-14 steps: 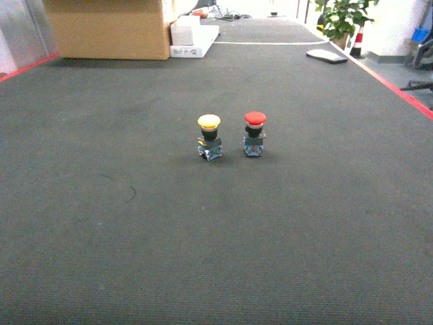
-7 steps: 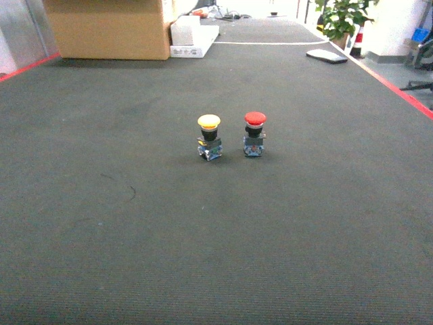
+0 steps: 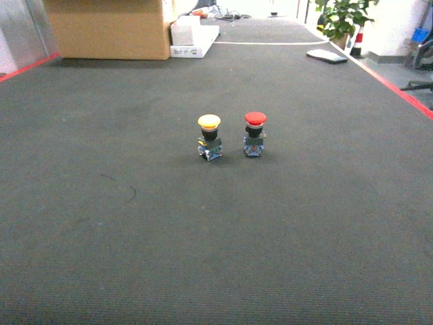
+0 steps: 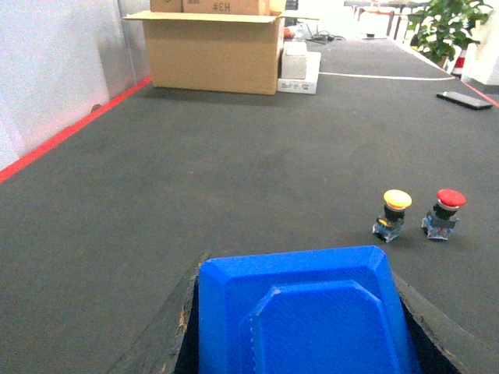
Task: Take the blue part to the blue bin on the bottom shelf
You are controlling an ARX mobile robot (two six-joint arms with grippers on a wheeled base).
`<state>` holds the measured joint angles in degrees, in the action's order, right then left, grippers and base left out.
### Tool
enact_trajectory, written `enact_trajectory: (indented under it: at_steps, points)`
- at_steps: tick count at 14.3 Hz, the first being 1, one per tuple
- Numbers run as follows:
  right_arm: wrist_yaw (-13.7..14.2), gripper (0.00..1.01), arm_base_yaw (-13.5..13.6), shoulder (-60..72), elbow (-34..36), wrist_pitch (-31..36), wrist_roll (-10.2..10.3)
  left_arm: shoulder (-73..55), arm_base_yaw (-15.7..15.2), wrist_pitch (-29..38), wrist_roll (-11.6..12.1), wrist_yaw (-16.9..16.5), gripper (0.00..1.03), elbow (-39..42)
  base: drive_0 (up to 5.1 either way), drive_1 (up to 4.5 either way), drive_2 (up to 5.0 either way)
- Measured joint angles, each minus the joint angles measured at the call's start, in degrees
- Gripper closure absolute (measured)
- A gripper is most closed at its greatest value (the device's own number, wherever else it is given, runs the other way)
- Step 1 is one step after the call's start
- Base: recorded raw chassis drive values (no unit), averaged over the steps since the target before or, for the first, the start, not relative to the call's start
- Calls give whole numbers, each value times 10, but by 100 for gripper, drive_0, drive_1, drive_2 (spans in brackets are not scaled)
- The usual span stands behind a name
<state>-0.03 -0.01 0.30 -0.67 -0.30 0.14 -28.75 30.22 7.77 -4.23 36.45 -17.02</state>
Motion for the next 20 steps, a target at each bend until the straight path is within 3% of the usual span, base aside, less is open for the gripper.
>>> enact_trajectory:
  at_steps: [18,20]
  points:
    - [0,3,0,0,0,0,0,0,0,0,1,0,59,0,0,0,0]
    - [0,3,0,0,0,-1,0,0,0,0,1,0,59,0,-3,-335,329]
